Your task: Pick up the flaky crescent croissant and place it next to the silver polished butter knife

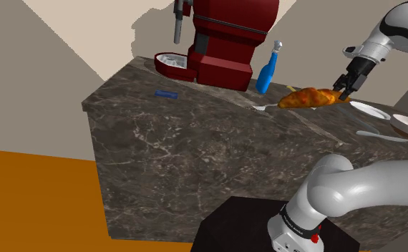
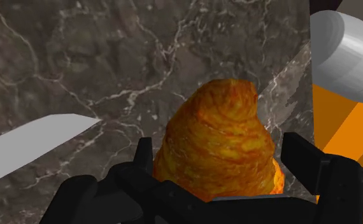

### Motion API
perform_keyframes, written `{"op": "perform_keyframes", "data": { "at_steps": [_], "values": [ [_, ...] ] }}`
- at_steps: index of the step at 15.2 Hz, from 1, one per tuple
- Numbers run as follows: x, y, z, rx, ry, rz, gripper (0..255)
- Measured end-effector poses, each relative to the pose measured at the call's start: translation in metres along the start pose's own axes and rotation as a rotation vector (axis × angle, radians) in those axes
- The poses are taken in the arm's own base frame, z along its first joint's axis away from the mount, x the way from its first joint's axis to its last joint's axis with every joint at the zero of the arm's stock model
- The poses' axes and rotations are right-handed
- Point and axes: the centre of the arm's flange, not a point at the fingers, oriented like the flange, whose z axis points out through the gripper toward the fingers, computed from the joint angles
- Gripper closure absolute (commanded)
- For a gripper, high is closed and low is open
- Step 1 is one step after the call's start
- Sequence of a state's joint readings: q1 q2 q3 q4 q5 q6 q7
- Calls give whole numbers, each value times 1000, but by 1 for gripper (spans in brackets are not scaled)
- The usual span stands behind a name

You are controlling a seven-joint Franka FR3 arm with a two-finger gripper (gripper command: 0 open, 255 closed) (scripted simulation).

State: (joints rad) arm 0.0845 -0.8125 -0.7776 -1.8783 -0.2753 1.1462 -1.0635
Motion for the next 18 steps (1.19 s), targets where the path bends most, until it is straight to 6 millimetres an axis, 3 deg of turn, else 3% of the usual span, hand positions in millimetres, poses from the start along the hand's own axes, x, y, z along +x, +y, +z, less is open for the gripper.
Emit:
{"op": "perform_keyframes", "data": {
  "at_steps": [8, 15, 16, 18],
  "values": [
    [-6, 12, 41, 1, 0, -1, 255],
    [-8, 14, 47, 1, 0, -1, 255],
    [-8, 14, 47, 1, 0, -1, 0],
    [-7, 14, 47, 0, 0, -1, 0]
  ]
}}
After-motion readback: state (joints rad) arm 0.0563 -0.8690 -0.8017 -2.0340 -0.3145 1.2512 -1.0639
